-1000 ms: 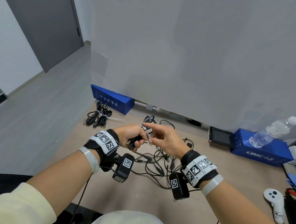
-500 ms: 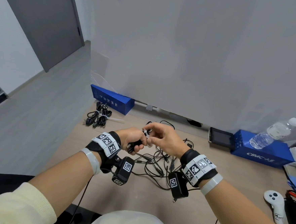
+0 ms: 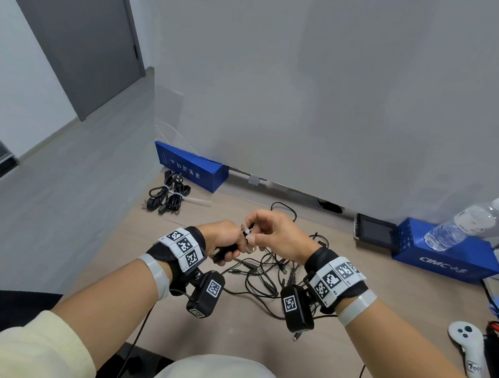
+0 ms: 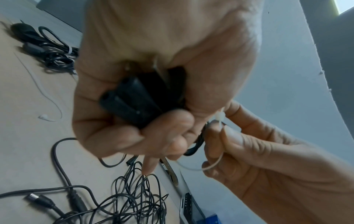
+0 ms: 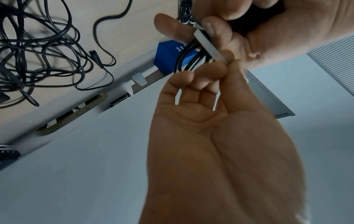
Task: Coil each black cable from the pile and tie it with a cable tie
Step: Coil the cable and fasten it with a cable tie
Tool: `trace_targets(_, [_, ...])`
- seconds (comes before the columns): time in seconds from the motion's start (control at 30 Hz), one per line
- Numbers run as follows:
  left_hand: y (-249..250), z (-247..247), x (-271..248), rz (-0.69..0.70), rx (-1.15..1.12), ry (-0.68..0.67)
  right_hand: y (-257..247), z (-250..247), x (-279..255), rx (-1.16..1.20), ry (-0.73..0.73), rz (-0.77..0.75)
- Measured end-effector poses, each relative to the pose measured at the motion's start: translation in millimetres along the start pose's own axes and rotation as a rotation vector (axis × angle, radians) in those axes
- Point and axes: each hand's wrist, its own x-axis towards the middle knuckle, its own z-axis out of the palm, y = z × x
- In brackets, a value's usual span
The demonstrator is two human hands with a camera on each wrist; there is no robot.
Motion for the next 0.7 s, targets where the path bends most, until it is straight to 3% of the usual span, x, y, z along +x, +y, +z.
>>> trace_targets(0.17, [-2.6,1.5,2.5,-0.004,-0.021,0.001,2.9,-0.3,1.9,-0.002,-0.028,0.048])
trace_targets(0.5, [-7.7,2.9,5.4,0.007,-0.118,0.009,7.0,2.4,4.3,-0.122,0.153,-0.023])
trace_targets(0.7, [-7.6,-3.5,8.3,-0.004,-0.297,0.013,-0.7,-1.3,-5.3,0.067,0.145,-0.121])
